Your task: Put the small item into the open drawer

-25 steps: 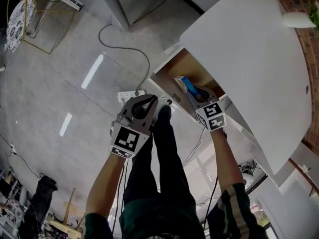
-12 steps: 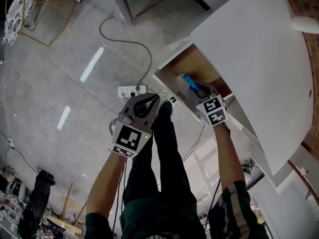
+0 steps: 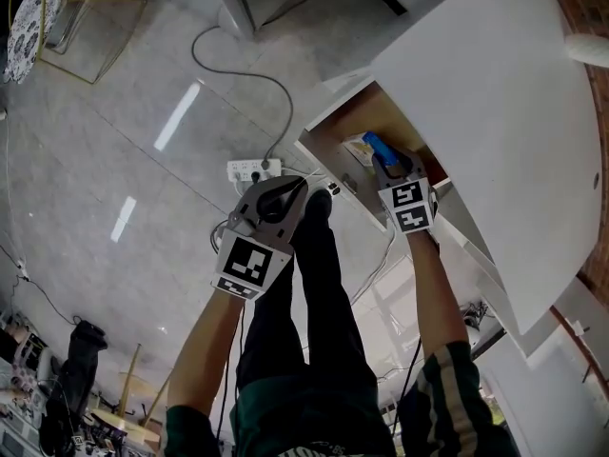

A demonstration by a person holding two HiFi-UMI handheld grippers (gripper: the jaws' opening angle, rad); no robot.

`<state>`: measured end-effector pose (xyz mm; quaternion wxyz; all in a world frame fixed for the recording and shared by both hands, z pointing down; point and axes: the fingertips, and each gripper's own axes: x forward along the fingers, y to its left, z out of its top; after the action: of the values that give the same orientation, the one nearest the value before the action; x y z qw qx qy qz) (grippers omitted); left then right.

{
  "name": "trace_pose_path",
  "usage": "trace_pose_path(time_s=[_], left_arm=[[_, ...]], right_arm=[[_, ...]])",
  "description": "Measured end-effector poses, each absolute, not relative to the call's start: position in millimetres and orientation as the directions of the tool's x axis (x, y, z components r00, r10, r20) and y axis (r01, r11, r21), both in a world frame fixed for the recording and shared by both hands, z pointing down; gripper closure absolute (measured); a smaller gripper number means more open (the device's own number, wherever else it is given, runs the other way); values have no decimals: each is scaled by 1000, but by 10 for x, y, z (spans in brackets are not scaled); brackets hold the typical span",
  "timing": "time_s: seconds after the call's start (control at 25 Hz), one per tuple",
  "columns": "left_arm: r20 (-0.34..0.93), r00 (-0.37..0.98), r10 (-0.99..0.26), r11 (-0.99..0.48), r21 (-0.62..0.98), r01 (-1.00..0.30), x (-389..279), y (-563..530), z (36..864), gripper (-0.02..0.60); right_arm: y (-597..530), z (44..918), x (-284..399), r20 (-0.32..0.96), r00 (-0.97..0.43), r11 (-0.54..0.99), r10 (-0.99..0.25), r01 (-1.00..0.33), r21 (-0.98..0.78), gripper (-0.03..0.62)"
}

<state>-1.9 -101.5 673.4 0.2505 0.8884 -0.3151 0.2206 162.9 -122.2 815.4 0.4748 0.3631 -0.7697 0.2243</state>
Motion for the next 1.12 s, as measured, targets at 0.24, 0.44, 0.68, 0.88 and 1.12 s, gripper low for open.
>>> trace_pose_path(time_s=[0.24, 0.44, 0.68, 0.88, 1.12], left_arm=[[552, 701, -451, -670, 310, -675, -47, -1029, 6756, 566], [549, 704, -450, -671, 313, -672, -69, -1013, 6767, 566], [552, 703, -449, -671, 311, -673, -109, -1011, 6765, 566], [551, 702, -451, -673, 307, -673, -150, -1014, 6729, 566], [551, 704, -448, -685, 294, -666, -125, -1009, 6640, 566]], right_arm=[[-1322, 8262, 1712, 901, -220, 597, -375, -800, 53, 409], [-1363, 8329, 1800, 908, -155, 559, -390, -823, 100, 378], [-1415, 8316, 1866, 903, -106, 529, -416, -836, 145, 361], [-1450, 8233, 1845, 893, -105, 516, -437, -843, 153, 369], [-1395, 8034, 1827, 881, -106, 465, -461, -874, 138, 512]])
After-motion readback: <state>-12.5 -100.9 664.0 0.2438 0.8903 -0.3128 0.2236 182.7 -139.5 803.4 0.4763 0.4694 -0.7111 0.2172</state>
